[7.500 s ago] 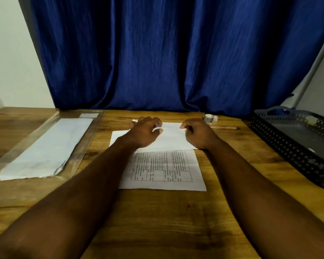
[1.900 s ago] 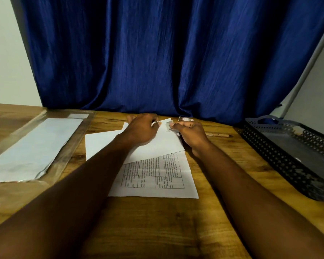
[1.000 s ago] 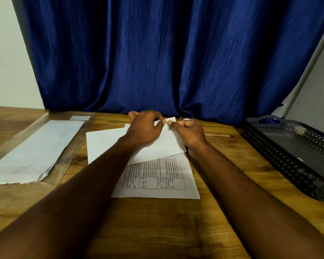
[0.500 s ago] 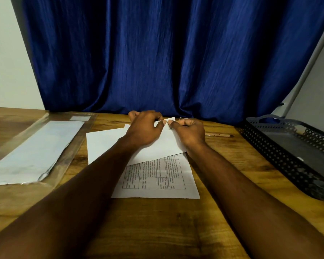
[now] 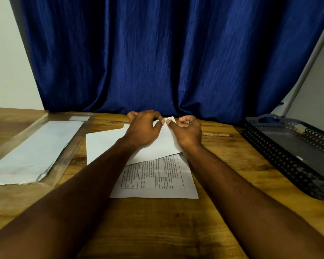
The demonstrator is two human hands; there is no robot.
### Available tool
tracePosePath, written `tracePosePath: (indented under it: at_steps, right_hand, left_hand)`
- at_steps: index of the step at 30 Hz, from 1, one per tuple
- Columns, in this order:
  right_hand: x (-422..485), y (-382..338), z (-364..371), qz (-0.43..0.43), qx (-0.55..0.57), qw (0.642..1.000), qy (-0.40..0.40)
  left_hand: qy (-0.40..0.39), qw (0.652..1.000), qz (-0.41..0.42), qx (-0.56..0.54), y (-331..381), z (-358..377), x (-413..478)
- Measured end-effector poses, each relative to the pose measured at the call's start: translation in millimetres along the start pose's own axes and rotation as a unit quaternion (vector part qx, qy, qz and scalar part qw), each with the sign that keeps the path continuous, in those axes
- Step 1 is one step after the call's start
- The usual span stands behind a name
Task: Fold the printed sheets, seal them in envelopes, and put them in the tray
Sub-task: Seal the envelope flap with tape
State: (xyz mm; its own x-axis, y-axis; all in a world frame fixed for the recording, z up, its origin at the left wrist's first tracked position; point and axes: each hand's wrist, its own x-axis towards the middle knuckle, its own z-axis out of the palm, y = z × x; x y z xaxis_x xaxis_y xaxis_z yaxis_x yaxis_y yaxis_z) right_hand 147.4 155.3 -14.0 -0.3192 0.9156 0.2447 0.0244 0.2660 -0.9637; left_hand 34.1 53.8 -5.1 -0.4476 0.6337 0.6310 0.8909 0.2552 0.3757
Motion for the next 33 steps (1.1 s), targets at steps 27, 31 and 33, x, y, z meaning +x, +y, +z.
tracePosePath:
  at_steps: [27,31,33]
  right_hand:
    - [13,-10,-27,0.054,0.085,0.974,-0.202]
    - [12,-5,-25,0.018,0.065,0.974,-0.217]
    - [12,-5,-26,0.022,0.062,0.97,-0.233]
  left_hand:
    - [-0.015,0.993,-0.063,-0.098,0,-2,7]
    - [0.013,0.997,-0.051,-0.051,0,0,6]
    - [0.019,0.998,-0.049,-0.032,-2,2,5]
